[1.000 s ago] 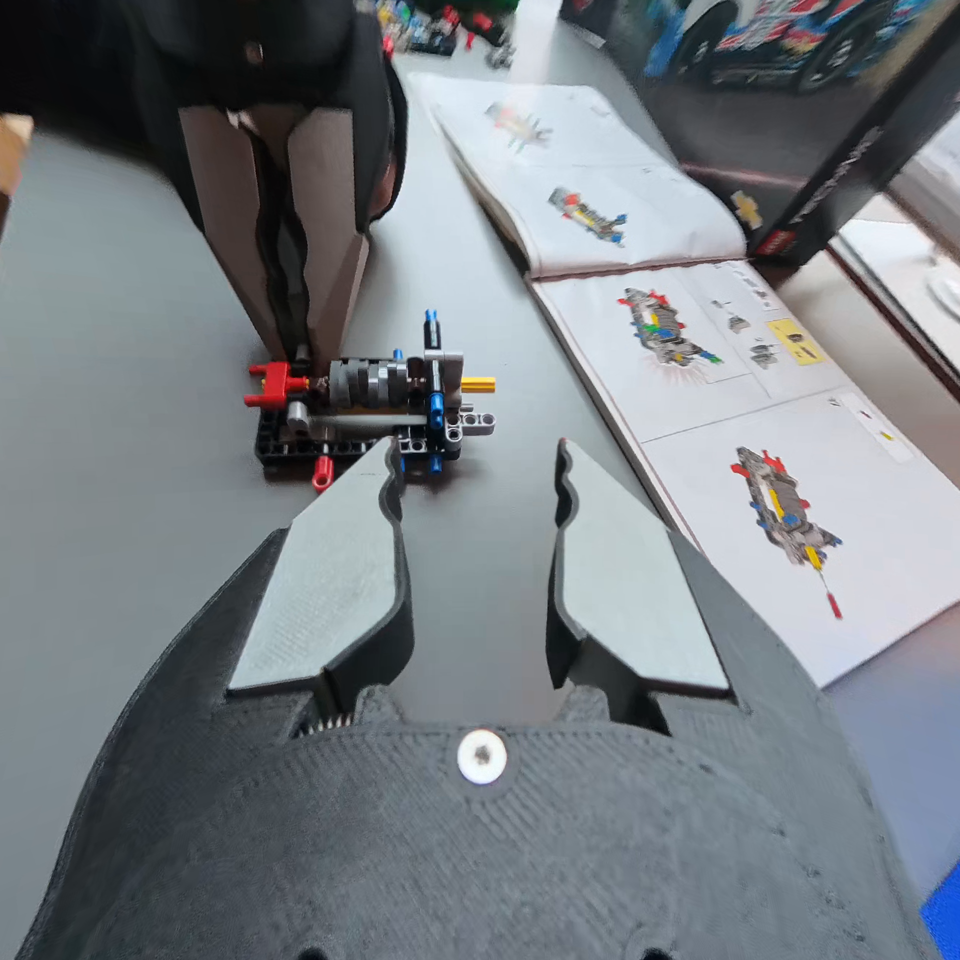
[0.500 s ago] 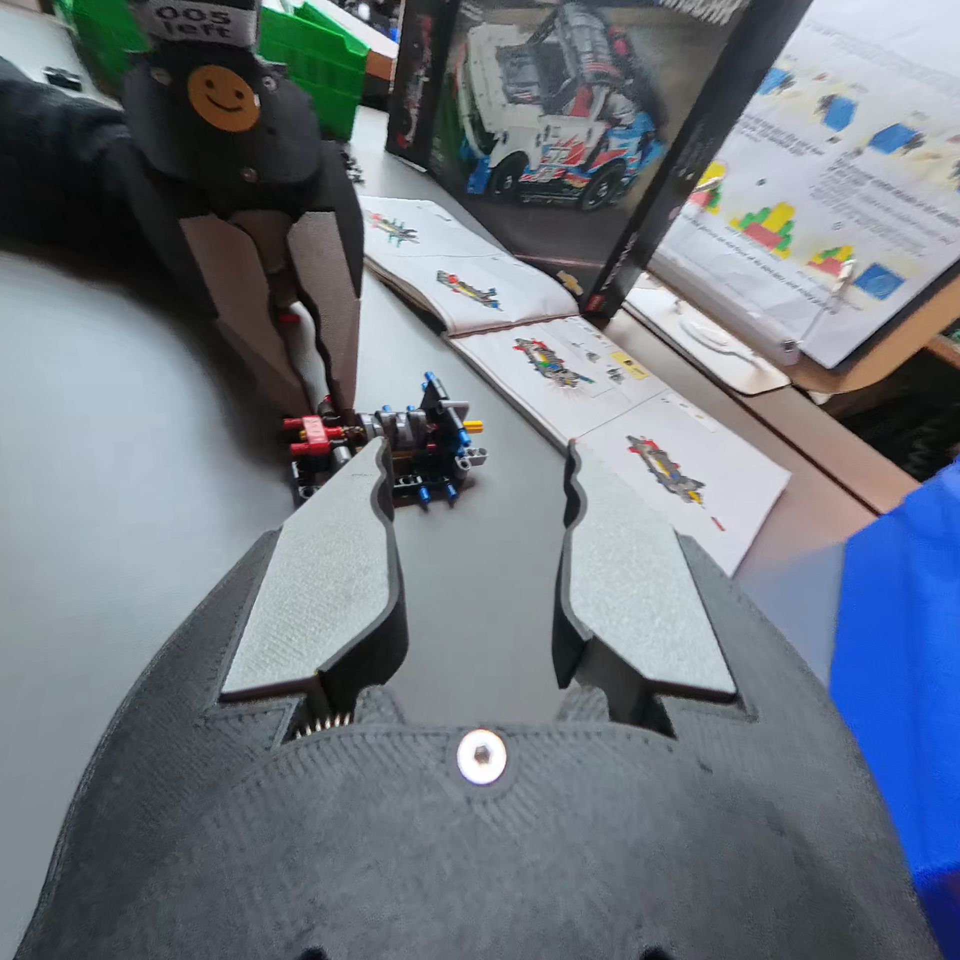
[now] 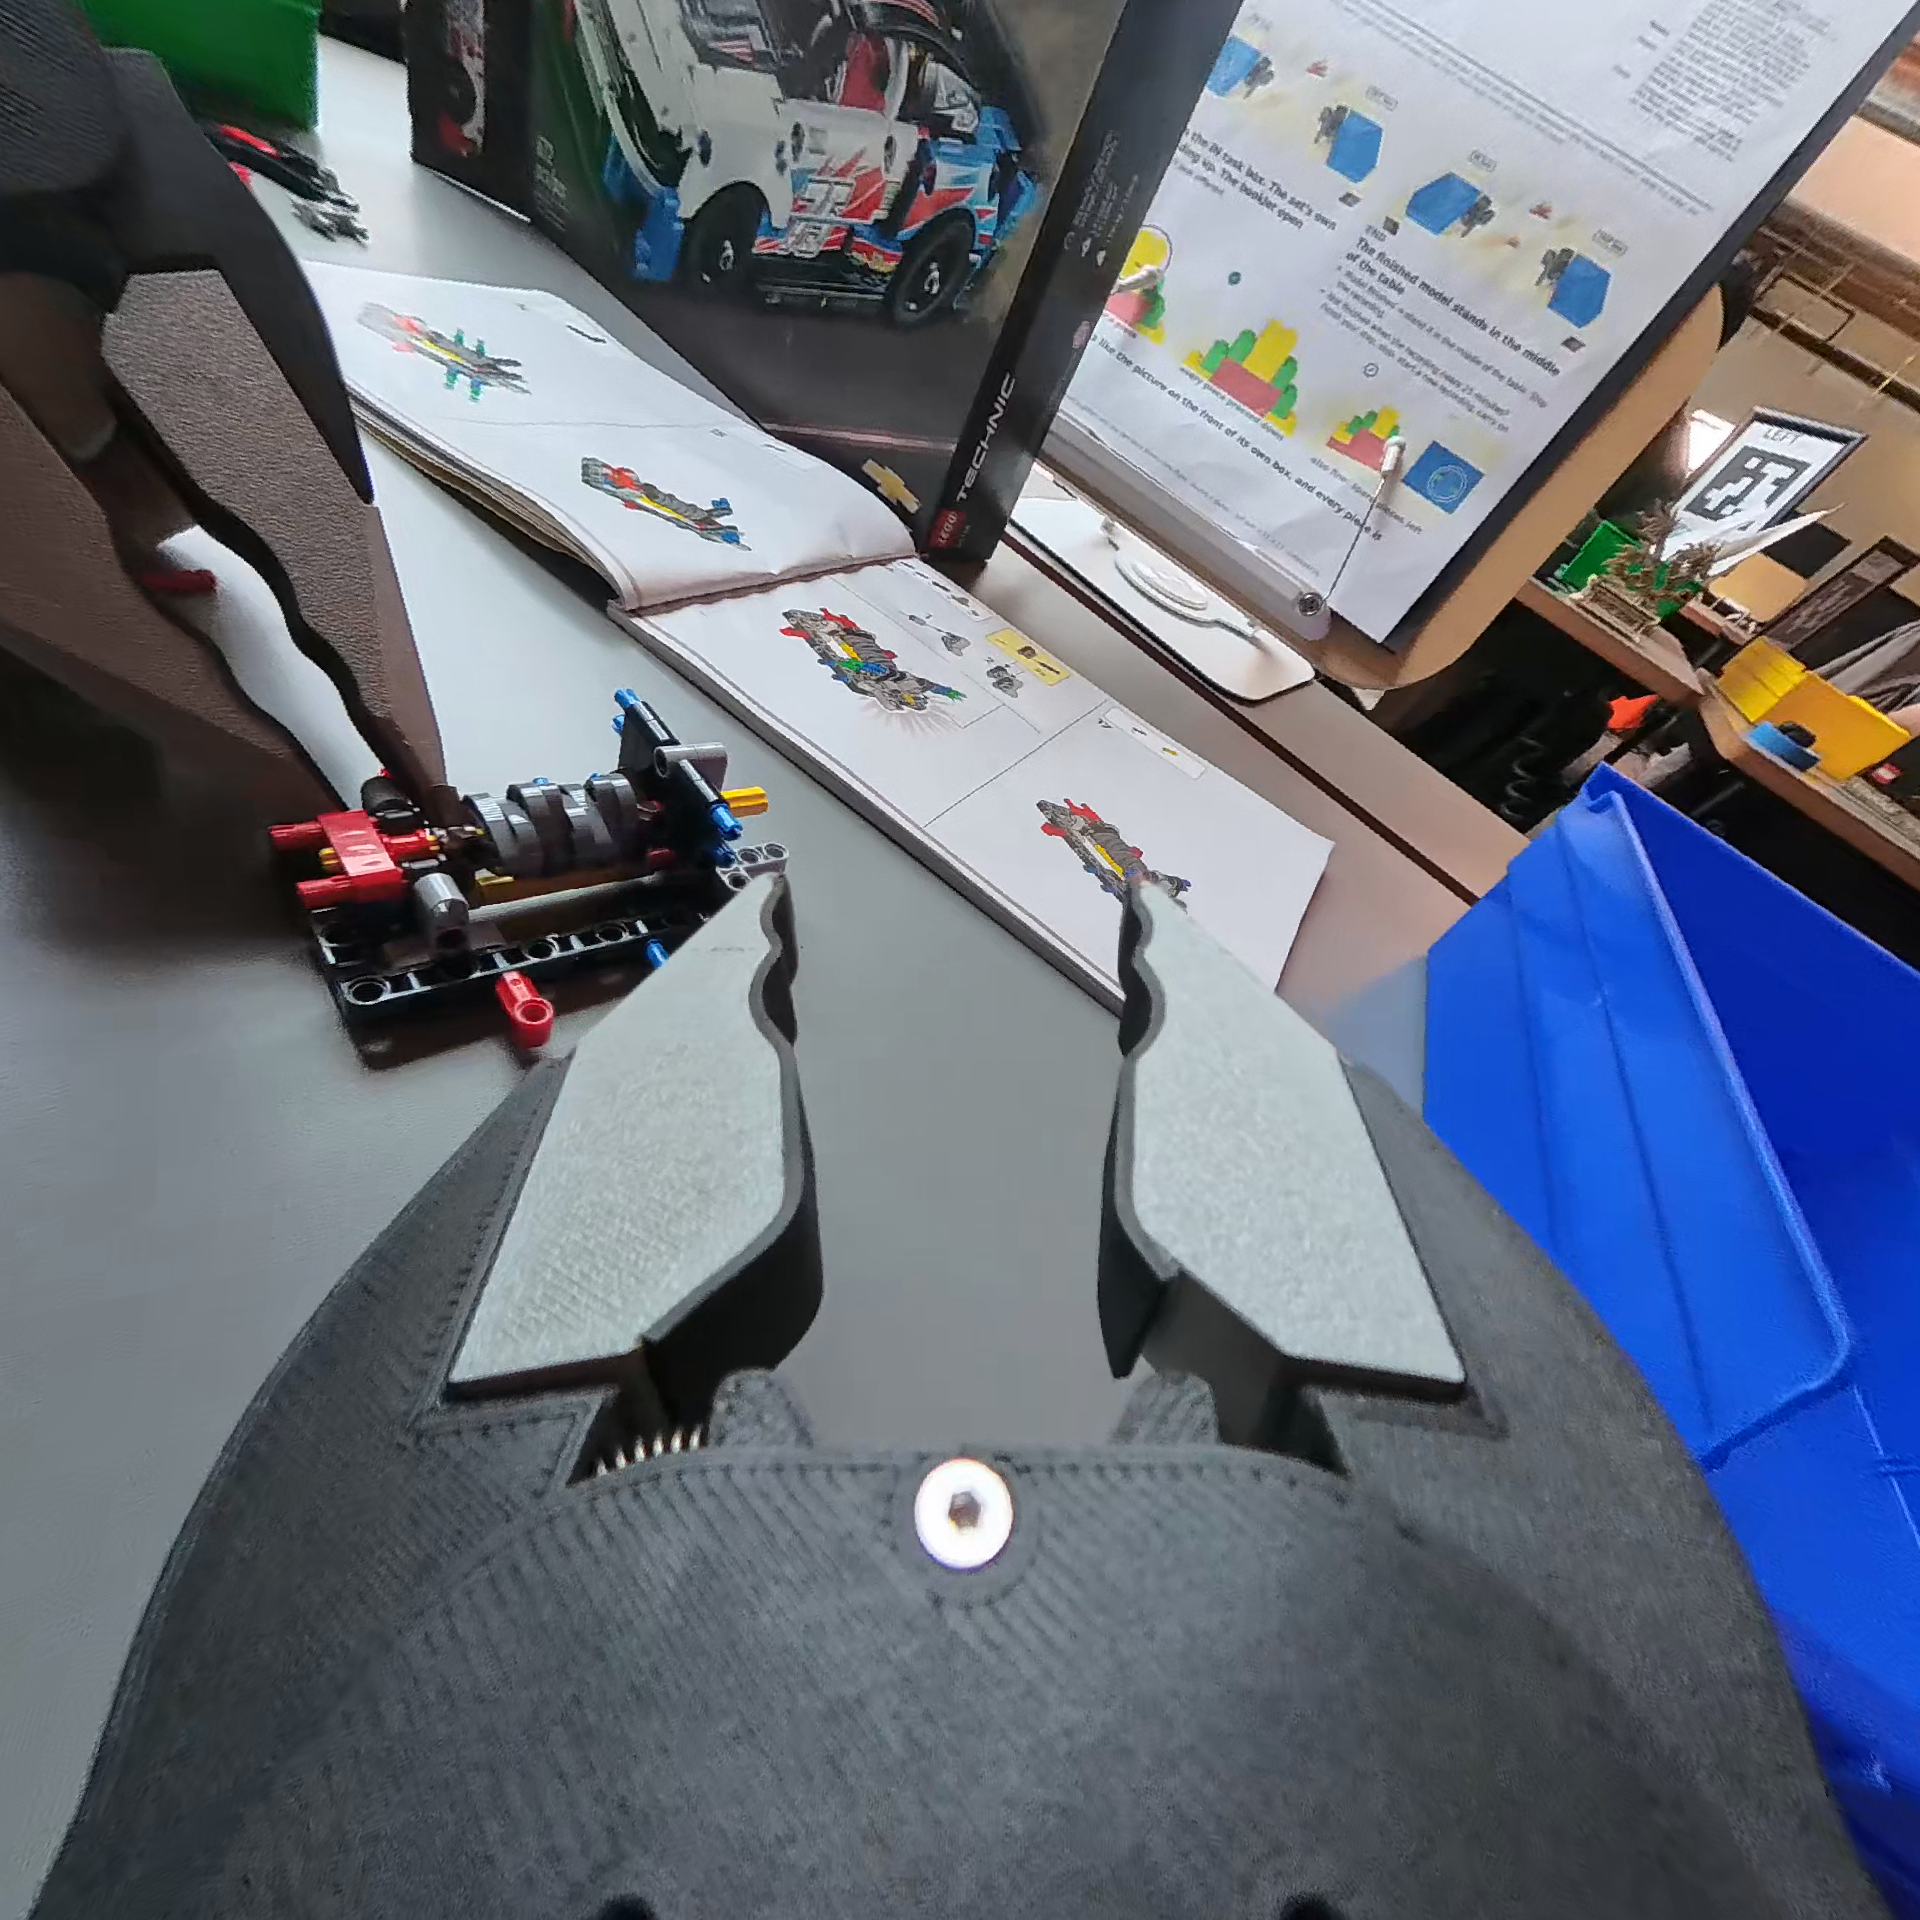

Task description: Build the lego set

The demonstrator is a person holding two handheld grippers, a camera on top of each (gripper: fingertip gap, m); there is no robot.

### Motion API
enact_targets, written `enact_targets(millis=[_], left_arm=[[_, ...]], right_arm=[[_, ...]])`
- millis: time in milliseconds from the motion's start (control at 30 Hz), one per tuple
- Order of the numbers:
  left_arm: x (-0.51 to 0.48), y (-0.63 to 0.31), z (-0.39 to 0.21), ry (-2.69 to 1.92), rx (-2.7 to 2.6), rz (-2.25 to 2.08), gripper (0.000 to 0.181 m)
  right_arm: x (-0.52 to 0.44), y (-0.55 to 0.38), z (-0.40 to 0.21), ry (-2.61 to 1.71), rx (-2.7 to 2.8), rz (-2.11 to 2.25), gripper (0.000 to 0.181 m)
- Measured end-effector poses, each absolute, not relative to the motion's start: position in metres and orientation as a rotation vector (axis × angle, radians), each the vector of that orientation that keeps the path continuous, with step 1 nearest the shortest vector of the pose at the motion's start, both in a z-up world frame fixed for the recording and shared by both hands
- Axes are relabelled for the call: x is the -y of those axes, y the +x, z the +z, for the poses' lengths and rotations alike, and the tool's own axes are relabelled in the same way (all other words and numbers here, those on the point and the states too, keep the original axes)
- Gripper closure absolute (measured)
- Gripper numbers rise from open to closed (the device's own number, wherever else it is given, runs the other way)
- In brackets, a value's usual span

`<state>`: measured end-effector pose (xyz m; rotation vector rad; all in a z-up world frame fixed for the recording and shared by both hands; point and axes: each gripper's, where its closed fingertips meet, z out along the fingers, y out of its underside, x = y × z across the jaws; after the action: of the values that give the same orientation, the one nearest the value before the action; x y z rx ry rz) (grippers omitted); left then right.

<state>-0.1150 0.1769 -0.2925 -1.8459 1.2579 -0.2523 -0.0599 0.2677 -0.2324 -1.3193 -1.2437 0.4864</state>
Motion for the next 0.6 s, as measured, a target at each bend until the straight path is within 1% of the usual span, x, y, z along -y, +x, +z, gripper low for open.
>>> enact_targets(millis=[100, 167, 267, 600], left_arm=[[-0.178, -0.116, -0.293, -1.856, -1.247, -0.255, 0.173], [-0.178, -0.116, -0.293, -1.858, -1.246, -0.259, 0.173], [-0.178, -0.116, -0.293, -1.857, -1.246, -0.259, 0.173], [-0.178, -0.115, -0.293, -1.879, -1.239, -0.304, 0.173]], right_arm=[[-0.272, -0.062, -0.234, -1.341, 1.245, 0.51, 0.126], [-0.276, -0.062, -0.232, -1.346, 1.233, 0.534, 0.133], [-0.283, -0.06, -0.229, -1.363, 1.198, 0.577, 0.136], [-0.294, -0.061, -0.224, -1.363, 1.159, 0.63, 0.138]])
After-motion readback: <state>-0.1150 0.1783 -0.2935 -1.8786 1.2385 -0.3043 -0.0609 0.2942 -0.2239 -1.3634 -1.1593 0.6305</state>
